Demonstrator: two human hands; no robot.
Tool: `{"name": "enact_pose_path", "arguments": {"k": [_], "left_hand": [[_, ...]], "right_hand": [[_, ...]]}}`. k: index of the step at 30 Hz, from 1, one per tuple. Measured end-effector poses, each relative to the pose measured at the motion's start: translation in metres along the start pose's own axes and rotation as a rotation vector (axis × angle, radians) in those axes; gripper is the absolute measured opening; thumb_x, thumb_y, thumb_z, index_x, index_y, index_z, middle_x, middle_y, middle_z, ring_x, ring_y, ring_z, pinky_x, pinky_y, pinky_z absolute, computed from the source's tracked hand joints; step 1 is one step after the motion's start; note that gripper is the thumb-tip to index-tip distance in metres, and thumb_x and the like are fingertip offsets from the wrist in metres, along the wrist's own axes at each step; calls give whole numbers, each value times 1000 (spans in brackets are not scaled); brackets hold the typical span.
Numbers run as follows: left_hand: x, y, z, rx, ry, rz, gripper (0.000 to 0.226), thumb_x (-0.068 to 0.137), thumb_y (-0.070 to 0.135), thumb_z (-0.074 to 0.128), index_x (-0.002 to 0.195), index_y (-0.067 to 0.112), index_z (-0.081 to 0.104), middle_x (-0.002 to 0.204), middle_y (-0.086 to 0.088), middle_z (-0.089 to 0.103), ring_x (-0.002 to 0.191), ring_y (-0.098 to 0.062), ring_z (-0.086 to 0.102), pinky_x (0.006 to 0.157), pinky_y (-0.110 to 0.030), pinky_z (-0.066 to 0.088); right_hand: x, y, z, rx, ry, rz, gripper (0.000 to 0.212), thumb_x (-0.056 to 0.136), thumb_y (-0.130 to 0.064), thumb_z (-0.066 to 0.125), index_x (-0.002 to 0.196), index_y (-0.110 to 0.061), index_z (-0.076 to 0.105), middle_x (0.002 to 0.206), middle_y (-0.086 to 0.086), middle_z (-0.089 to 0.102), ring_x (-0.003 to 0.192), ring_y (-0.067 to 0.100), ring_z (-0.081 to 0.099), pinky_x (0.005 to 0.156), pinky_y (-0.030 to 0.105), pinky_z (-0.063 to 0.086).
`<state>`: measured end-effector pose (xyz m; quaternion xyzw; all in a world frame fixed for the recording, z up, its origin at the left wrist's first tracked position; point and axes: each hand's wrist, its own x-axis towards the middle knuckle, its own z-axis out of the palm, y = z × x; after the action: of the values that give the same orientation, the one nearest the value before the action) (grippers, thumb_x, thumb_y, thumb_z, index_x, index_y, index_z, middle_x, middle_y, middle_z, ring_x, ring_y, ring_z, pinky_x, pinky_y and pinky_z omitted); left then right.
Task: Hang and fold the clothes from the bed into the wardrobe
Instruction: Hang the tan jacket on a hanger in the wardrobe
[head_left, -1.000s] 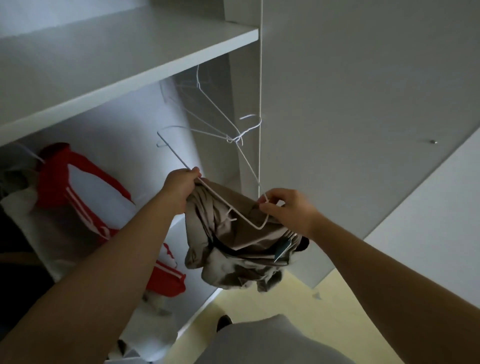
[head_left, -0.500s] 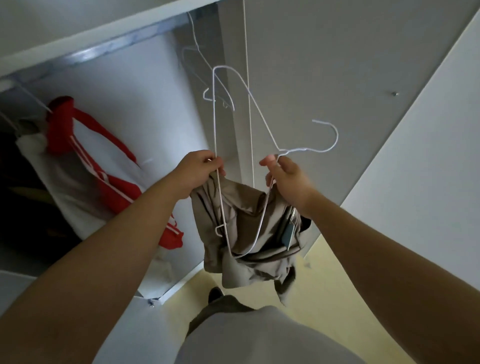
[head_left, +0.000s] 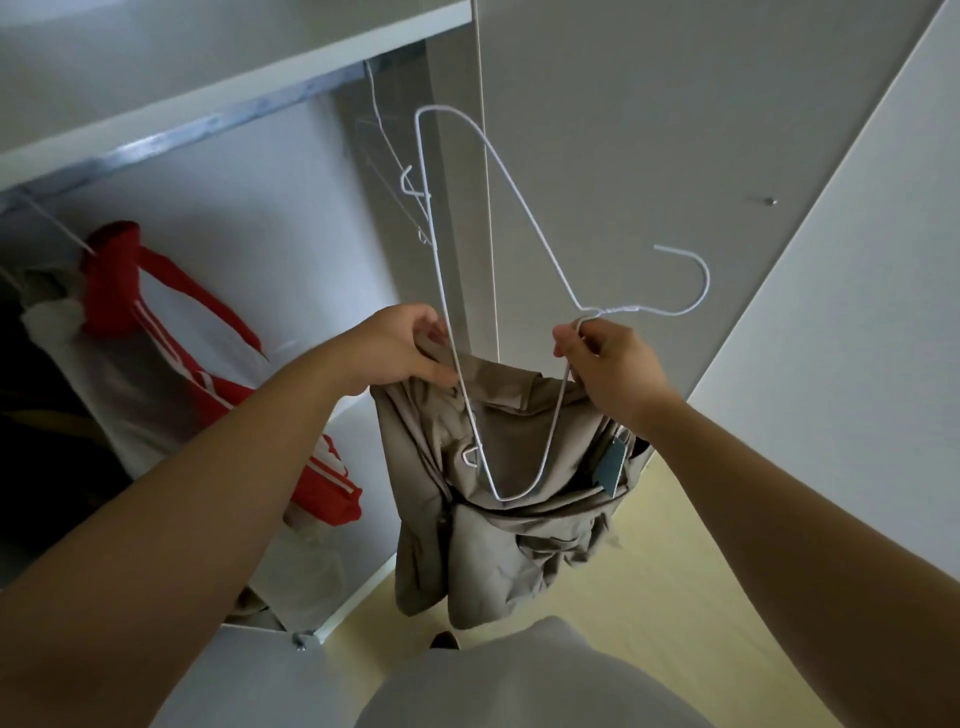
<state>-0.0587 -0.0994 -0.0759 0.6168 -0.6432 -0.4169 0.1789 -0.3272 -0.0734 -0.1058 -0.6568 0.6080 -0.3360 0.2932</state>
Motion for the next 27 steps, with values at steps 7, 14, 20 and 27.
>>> {"name": "enact_pose_path", "arguments": {"k": [7,14,20,27], "left_hand": [[-9,-7,-36,365,79,220,45,74,-8,57,63,36,61,108,-8,67,100,-31,61,88,-46,52],[-9,-19,-55,824,254,204,57,80,-1,53,121,35,69,141,2,49,115,-30,56,93,-39,49],[-11,-16,-61,943,305,181,76,77,2,61,145,24,34,125,-10,41,67,-26,49,58,-32,39],[-5,-17,-84,1065,325,220,80,75,-3,66,143,21,32,155,-11,18,82,-35,57,64,-35,41]], "right_hand": [[-8,-5,5,38,23,-4,34,98,-43,53,75,-24,71,68,-10,68,60,6,60,55,9,41],[-23,-23,8,156,14,-19,37,98,-43,55,71,-24,72,65,-19,66,49,1,49,49,9,34],[-31,-57,16,350,79,-128,41,99,-39,52,73,-15,74,76,-10,70,79,6,64,75,16,48],[-35,-81,7,525,-11,-148,41,102,-39,49,79,-14,72,70,2,69,69,5,60,69,13,45]]}}
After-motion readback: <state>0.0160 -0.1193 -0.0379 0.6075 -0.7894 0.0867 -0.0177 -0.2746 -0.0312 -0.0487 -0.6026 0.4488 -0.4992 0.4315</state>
